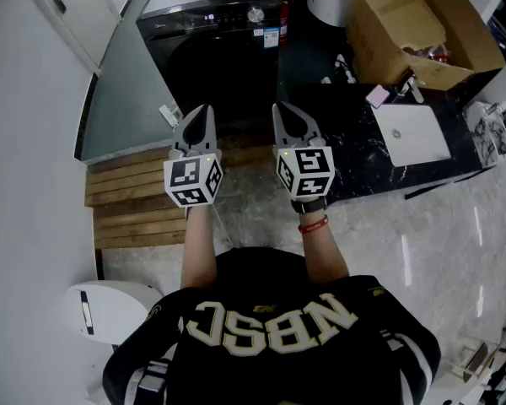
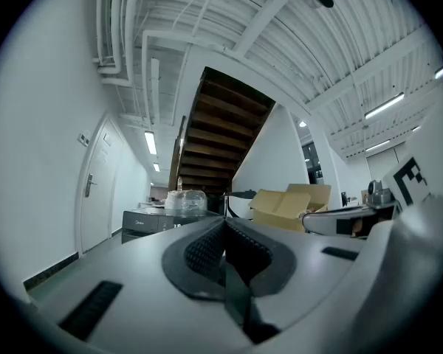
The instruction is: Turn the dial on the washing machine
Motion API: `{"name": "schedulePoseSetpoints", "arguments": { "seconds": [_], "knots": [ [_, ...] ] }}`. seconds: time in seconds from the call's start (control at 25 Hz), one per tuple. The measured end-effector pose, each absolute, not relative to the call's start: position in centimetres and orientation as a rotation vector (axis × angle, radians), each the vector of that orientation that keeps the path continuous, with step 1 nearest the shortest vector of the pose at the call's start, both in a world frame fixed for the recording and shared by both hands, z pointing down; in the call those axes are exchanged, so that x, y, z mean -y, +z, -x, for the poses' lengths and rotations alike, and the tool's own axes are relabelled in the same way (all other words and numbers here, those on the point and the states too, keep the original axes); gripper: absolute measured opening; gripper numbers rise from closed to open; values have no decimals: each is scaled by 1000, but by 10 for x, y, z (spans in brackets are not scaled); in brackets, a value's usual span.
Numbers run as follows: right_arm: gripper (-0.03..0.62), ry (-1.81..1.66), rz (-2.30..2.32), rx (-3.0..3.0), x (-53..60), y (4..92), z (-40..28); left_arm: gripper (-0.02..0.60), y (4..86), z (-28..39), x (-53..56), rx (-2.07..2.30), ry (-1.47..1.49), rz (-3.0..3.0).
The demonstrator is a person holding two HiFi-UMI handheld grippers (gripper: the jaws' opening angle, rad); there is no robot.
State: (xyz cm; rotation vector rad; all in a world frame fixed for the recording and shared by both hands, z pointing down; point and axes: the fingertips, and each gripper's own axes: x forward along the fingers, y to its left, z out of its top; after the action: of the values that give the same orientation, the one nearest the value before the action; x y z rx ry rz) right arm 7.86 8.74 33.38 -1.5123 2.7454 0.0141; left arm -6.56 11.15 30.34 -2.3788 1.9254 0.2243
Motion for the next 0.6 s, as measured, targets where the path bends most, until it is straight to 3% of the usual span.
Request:
{"name": "schedulePoseSetpoints", "arguments": {
  "seconds": [0.6],
  "knots": [
    [6,-137,1464,-2711,-84,356,-99,14,320,36,-112,-1901,177,2379]
  ]
}}
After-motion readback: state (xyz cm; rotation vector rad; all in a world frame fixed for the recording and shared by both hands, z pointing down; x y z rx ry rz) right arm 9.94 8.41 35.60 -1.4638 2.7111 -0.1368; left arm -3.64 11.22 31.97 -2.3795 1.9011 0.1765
